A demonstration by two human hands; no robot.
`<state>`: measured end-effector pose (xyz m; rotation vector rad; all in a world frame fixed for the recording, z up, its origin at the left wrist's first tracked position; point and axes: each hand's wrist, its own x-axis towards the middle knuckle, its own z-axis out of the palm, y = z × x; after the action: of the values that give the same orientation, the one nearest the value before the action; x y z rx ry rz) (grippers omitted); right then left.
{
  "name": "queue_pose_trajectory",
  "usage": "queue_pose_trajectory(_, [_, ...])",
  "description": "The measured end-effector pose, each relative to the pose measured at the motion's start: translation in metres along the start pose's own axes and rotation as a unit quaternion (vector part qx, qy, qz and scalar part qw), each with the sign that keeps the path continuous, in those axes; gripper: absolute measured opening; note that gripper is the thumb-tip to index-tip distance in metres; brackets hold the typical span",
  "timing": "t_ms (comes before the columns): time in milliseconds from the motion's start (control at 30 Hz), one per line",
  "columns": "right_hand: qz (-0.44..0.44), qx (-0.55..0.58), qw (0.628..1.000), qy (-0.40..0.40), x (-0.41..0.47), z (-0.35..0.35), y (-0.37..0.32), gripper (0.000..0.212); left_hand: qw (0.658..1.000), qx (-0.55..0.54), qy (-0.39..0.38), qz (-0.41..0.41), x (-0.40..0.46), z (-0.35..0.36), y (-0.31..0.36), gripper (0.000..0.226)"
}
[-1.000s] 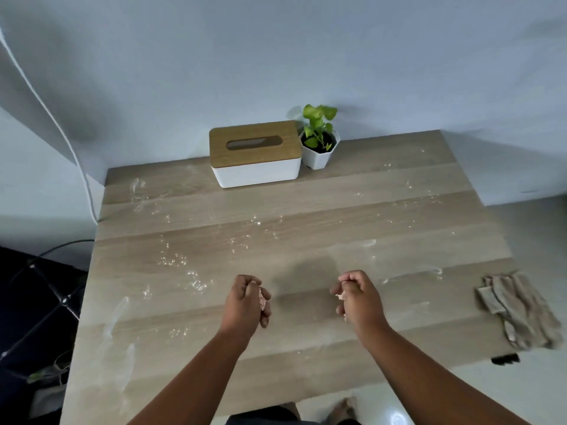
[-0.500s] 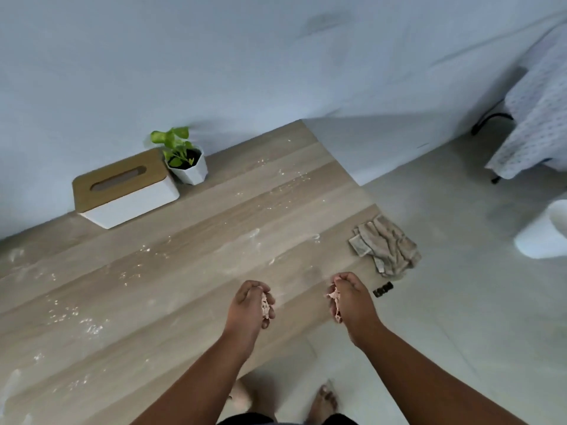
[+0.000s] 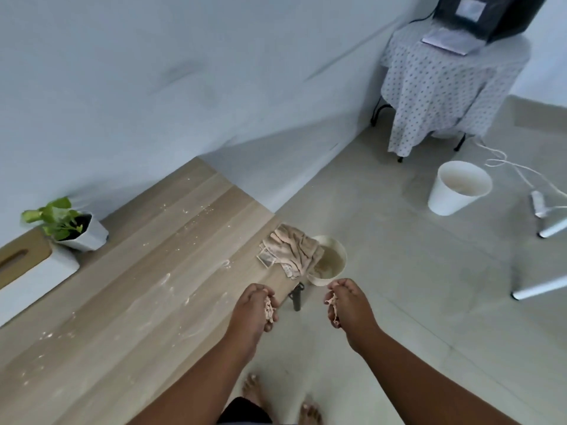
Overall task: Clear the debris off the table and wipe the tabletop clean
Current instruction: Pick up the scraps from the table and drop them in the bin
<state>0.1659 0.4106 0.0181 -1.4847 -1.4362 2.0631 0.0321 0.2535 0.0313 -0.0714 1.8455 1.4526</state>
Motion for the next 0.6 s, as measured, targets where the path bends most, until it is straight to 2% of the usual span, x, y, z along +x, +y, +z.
queue_pose_trajectory(367, [0.009, 0.047, 0.997, 0.060, 0.041, -0.053, -0.017, 0.016, 0.996, -0.001, -0.093, -0.017, 0.043, 0.089, 0.024, 0.017])
queue_pose_trajectory(600, [0.005, 0.037, 0.996, 0.085, 0.092, -0.072, -0.067, 0.016, 0.994, -0.052, -0.091, -0.036, 0.106, 0.137, 0.081, 0.021])
